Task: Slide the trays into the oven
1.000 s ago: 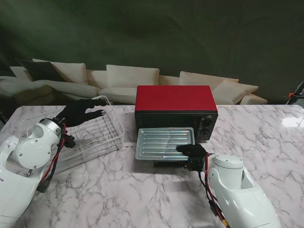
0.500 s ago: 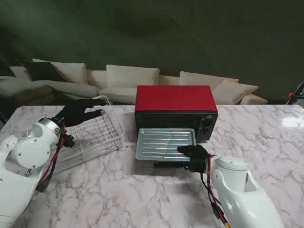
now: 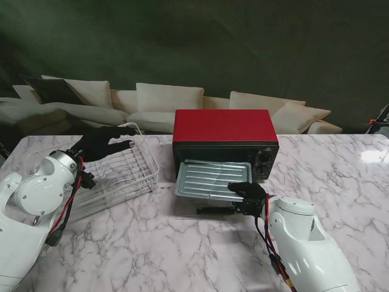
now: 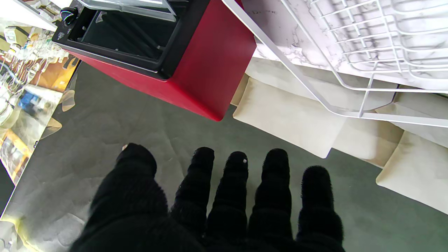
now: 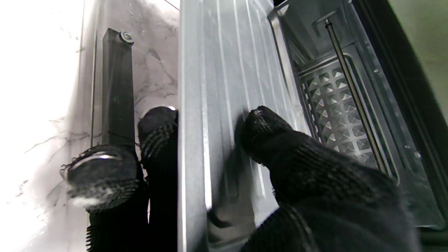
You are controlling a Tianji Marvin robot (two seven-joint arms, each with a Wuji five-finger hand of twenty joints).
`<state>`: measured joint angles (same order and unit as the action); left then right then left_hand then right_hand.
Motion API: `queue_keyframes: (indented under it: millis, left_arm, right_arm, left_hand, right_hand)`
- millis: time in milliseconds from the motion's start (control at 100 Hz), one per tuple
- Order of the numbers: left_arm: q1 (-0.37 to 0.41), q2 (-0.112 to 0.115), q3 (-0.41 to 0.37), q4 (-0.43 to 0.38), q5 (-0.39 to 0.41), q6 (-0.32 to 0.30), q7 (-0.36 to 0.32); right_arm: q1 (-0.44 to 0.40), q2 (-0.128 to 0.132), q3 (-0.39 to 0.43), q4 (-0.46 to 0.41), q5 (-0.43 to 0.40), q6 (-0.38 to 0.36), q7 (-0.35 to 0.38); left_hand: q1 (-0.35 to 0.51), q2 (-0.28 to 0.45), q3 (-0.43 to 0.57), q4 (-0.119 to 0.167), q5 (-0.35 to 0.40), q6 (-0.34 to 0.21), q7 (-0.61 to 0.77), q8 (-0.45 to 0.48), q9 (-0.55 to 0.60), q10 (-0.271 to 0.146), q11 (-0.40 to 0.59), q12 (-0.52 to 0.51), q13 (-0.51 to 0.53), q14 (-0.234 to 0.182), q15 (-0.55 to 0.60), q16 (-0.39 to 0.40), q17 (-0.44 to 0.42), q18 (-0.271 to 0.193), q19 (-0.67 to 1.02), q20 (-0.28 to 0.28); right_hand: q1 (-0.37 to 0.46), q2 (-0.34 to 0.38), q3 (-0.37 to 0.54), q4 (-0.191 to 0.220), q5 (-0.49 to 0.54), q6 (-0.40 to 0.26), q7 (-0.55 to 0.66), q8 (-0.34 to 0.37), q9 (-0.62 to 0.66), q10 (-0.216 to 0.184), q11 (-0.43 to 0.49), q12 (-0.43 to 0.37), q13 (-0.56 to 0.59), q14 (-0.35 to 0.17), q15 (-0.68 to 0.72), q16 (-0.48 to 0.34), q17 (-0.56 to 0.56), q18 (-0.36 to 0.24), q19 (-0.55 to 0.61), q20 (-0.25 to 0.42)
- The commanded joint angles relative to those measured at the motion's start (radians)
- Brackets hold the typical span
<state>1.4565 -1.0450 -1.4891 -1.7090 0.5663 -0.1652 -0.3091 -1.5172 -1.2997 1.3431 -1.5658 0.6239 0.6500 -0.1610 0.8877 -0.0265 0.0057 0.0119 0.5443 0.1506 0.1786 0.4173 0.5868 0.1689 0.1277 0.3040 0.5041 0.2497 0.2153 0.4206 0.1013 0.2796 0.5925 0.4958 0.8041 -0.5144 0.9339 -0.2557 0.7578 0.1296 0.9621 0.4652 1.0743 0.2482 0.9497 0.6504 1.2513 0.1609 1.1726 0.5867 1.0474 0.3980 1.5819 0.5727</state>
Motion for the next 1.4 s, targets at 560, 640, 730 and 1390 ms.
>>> queue_keyframes:
  millis: [560,640,730,1390]
  left_arm:
    - [0.015,0.002,-0.013,-0.018,0.001,0.006,-0.020]
    - [0.018,0.002,-0.014,-0.021,0.001,0.008,-0.021]
    - [0.020,0.002,-0.015,-0.022,0.001,0.010,-0.022]
    - [0.027,0.003,-0.022,-0.029,0.003,0.016,-0.024]
  right_arm:
    - [0.041,-0.019,-0.027,0.049,0.009,-0.019,-0.014]
    - [0.044,-0.015,-0.031,0.053,-0.002,-0.026,-0.001]
    - [0.051,-0.013,-0.033,0.060,-0.014,-0.030,0.006]
    - [0.055,0.001,-0.022,0.084,-0.040,-0.022,0.069]
  left_hand:
    - [-0.005,0.037,-0.030,-0.009,0.019,-0.026,-0.002,0.012,0.021,-0.011,0.002,0.012,0.013,-0.005,-0.002,0.010,-0.006,0.029,-0.011,0.019]
    - [-0.004,0.037,-0.030,-0.009,0.020,-0.027,-0.002,0.012,0.020,-0.010,0.001,0.012,0.014,-0.004,-0.002,0.010,-0.007,0.030,-0.012,0.019]
    - [-0.005,0.038,-0.030,-0.009,0.020,-0.026,-0.002,0.012,0.021,-0.009,0.002,0.012,0.013,-0.004,-0.002,0.010,-0.006,0.030,-0.012,0.020]
    - [-0.005,0.037,-0.030,-0.009,0.020,-0.025,-0.002,0.012,0.022,-0.009,0.001,0.012,0.015,-0.004,-0.001,0.011,-0.006,0.030,-0.013,0.020]
  right_hand:
    - [0.059,0.073,0.051,0.022,0.033,-0.173,0.056,0.053,-0.009,-0.004,0.049,0.021,0.062,-0.073,0.034,0.004,0.002,0.005,0.047,0.014]
    - [0.056,0.080,0.046,0.023,0.033,-0.187,0.055,0.057,-0.015,-0.009,0.053,0.026,0.063,-0.080,0.033,0.003,-0.006,-0.005,0.054,0.019]
    - [0.056,0.085,0.042,0.024,0.034,-0.194,0.055,0.063,-0.018,-0.011,0.055,0.030,0.063,-0.082,0.035,0.003,-0.006,-0.010,0.061,0.022]
    - [0.056,0.100,0.037,0.030,0.049,-0.230,0.047,0.109,-0.030,-0.017,0.066,0.068,0.064,-0.090,0.064,0.003,-0.025,-0.027,0.091,0.043]
